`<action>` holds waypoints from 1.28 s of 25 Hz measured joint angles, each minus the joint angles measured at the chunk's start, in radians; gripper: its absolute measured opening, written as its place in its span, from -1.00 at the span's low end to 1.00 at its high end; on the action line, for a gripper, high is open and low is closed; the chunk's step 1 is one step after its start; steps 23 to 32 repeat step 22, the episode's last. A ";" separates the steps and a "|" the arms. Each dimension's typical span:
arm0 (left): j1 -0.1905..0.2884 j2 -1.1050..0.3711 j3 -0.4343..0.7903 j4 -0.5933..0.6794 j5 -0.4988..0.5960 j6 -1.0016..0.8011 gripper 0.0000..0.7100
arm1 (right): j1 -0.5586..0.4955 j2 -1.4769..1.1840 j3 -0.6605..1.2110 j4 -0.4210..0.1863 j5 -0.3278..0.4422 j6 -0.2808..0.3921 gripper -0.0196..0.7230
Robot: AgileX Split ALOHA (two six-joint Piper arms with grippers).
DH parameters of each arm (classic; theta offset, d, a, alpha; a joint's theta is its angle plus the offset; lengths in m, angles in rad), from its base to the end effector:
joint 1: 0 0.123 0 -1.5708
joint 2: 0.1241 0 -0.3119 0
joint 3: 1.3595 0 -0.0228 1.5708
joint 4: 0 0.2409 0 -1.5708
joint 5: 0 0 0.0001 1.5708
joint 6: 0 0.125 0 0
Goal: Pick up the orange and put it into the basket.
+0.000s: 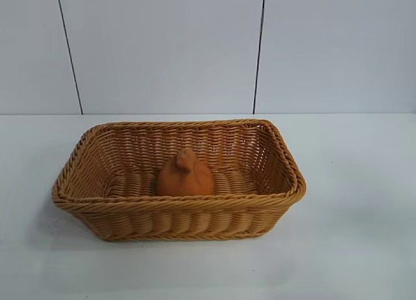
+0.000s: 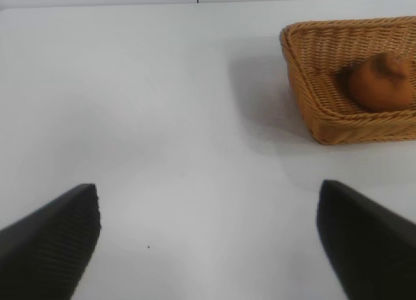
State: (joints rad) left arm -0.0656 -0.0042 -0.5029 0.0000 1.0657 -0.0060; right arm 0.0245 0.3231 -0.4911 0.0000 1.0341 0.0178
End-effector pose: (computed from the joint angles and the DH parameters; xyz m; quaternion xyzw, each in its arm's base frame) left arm -0.0115 0.0008 0.2572 0.0254 0.8523 -0.0187 0.5221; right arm 0.0350 0.0009 0.2529 -0.0031 0.9226 0.0082 0.3856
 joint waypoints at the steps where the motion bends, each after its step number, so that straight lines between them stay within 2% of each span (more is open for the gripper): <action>1: 0.000 0.000 0.000 0.000 0.000 0.000 0.82 | 0.000 -0.038 0.000 0.000 -0.003 0.000 0.92; 10: 0.000 0.000 0.000 0.000 0.000 0.000 0.82 | 0.000 -0.314 0.002 0.000 -0.011 0.000 0.92; 32: 0.000 0.000 0.000 0.000 0.000 0.000 0.82 | 0.000 -0.329 0.004 0.000 -0.010 0.000 0.92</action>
